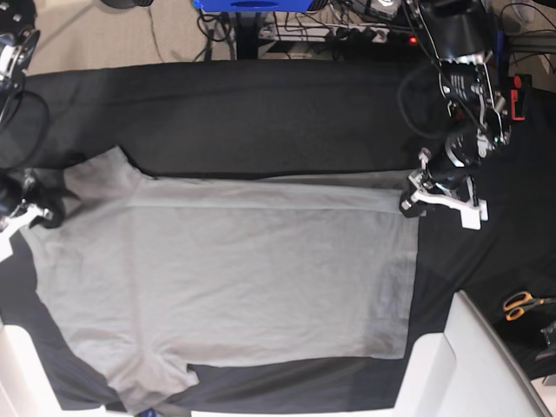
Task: Fold the T-shirt properly
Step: 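Carry the held edge across the shirt body with both grippers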
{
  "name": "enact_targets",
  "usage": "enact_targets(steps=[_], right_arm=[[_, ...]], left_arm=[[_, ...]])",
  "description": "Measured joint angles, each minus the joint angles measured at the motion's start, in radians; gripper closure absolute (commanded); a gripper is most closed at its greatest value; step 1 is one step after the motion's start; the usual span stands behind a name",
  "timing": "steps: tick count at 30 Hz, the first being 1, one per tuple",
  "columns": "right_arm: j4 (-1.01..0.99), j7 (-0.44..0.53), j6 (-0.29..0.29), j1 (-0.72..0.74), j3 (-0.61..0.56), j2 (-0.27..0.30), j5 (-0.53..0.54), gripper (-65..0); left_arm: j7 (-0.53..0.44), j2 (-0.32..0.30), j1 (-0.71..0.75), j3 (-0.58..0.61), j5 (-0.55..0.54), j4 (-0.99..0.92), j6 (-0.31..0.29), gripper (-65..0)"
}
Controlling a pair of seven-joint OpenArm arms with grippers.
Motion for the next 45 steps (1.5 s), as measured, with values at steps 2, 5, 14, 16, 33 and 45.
enact_targets(steps=[2,5,14,16,33,45], right_arm=[[-0.029,0.037,0.000,0.024,-0.024,0.003,0.003,-0.6],[-0.058,0.060,0.000,0.046,-0.050,0.006,0.006,-0.6],[-0.157,0.146,0.000,0.121,-0.126,0.010,0.006,-0.6],[-0.187,0.175,-0.001,0.134,-0.126,0.012,0.005,-0.6],[-0.223,0.327,0.000,0.167,-0.253,0.009,0.002,-0.6],[-0.223,0.407,0.000,0.171,-0.290,0.007,0.002,-0.6]], left_arm=[[-0.001,-0.014,-0.019,0.000,-0.001,-0.024,0.000,0.0],[-0.003,-0.027,-0.041,0.000,0.019,-0.060,0.000,0.0],[-0.005,-0.026,-0.103,0.029,0.153,-0.111,0.002,0.0],[-0.003,-0.031,-0.117,0.073,0.158,-0.126,0.001,0.0],[-0.010,-0.027,-0.212,0.111,0.238,-0.190,0.000,0.0],[-0.010,-0.022,-0.232,0.109,0.257,-0.196,0.000,0.0]])
